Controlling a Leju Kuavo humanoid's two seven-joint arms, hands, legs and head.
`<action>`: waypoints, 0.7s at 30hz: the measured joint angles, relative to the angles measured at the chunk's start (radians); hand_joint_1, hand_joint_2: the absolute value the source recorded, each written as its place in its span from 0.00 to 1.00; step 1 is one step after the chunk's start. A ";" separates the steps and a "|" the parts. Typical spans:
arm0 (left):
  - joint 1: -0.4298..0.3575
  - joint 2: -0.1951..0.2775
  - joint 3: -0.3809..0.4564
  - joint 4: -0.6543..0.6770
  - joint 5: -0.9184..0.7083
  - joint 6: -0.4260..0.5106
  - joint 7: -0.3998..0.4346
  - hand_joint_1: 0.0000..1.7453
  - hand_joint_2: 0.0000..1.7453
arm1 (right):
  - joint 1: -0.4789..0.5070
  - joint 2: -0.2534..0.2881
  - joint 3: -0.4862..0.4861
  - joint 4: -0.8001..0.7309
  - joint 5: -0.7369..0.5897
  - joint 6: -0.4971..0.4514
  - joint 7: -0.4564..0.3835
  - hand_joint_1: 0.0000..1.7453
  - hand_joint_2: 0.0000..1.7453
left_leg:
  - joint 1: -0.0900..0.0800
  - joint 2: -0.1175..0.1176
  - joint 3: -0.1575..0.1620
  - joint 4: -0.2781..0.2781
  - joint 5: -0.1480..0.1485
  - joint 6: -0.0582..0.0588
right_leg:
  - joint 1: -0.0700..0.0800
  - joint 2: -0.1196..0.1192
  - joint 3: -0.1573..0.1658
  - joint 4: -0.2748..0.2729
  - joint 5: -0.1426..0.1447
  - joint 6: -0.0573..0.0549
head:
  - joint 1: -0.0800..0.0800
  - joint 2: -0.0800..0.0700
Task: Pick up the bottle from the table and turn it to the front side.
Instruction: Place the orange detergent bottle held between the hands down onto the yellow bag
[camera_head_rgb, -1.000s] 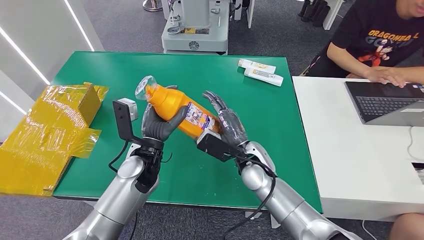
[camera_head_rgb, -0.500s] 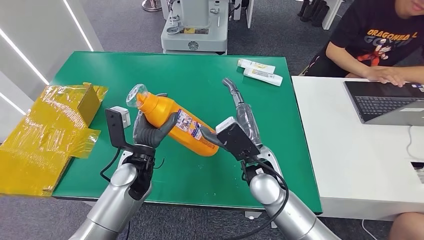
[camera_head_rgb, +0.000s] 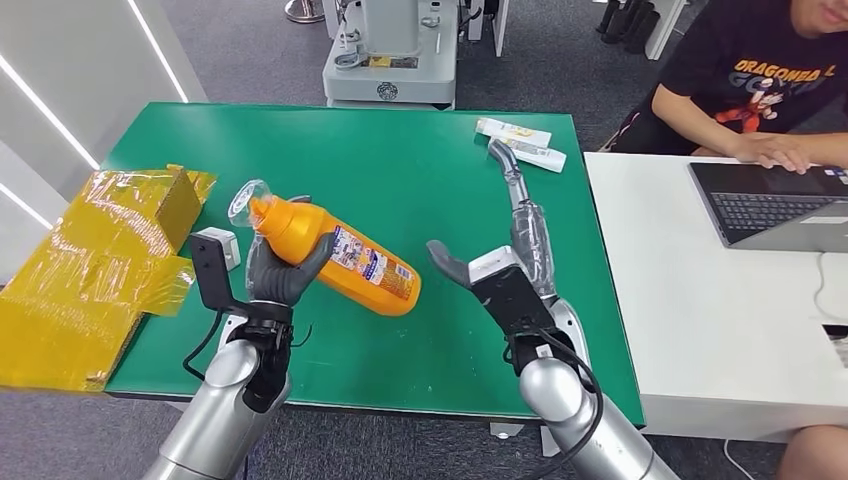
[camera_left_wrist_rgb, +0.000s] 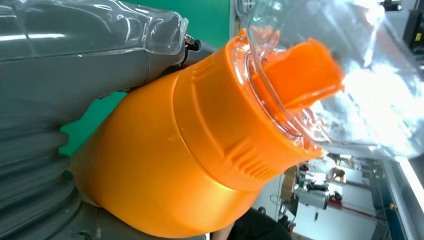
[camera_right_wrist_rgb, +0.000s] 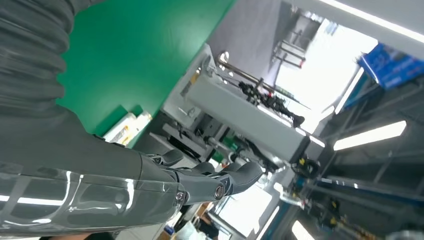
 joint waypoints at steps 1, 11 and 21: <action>0.005 0.003 0.003 -0.007 -0.011 0.007 -0.002 1.00 1.00 | 0.014 -0.002 -0.012 -0.010 -0.014 -0.012 -0.017 0.00 1.00 | 0.000 0.000 0.000 0.000 0.000 0.000 | 0.000 0.000 0.000 0.000 0.000 0.000 | 0.000 0.000; 0.025 0.074 0.035 -0.108 -0.177 0.056 -0.007 1.00 1.00 | 0.202 -0.027 -0.112 -0.120 -0.087 -0.158 -0.191 0.00 1.00 | 0.000 0.000 0.000 -0.001 0.000 0.000 | 0.000 0.000 -0.001 0.000 0.000 0.000 | 0.000 0.000; -0.037 0.226 0.073 -0.141 -0.346 0.044 0.050 1.00 1.00 | 0.364 -0.029 -0.161 -0.220 -0.163 -0.205 -0.252 0.00 1.00 | 0.001 0.000 0.000 -0.001 0.001 -0.001 | 0.001 0.001 -0.001 0.001 0.000 -0.001 | 0.000 0.000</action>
